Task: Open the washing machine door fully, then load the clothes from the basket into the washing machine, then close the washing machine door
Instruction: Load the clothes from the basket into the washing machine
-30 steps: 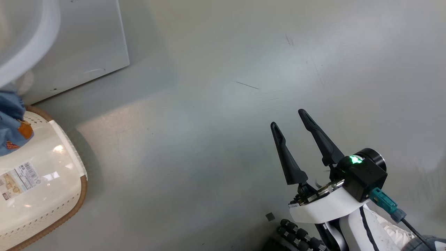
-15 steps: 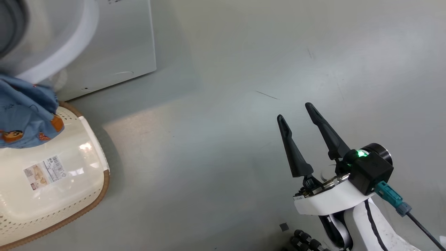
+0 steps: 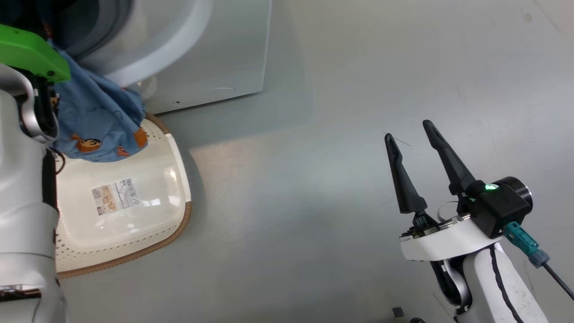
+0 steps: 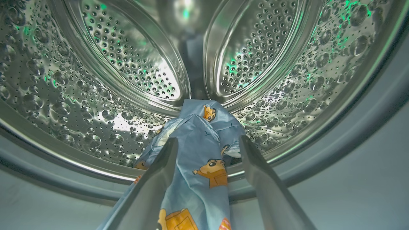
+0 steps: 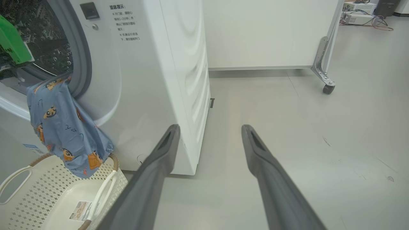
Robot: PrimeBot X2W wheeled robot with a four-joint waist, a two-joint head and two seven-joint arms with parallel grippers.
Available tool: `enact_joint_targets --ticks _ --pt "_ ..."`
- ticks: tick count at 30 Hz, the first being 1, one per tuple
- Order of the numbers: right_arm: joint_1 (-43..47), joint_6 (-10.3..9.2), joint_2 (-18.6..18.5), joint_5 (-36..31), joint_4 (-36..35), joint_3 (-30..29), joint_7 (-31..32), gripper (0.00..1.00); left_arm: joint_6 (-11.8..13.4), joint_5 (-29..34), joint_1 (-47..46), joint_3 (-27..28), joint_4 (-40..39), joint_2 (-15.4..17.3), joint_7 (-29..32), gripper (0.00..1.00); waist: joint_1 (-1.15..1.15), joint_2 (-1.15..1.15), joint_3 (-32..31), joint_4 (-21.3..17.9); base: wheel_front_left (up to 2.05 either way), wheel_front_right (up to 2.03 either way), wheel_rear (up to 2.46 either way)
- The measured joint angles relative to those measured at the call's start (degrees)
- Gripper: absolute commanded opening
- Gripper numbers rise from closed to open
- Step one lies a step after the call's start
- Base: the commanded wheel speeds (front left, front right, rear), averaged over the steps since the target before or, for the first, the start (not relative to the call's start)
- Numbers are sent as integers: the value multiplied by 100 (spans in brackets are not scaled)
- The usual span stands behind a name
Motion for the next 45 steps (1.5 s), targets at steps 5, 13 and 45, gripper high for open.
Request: enact_joint_targets --ticks 5,13,45 --pt "-1 0 -118 -55 10 -222 0 100 -103 -83 394 -104 -257 -285 -166 100 0 0 -60 377 0 0 0" --pt "3 0 -211 -157 18 -374 0 100 -194 -116 1351 -222 -690 -591 -250 100 0 0 -192 981 0 0 0" --pt "159 1 -341 -244 -22 -482 0 100 -304 -238 4443 -29 -2887 -876 -301 100 0 0 -527 1543 0 0 0"
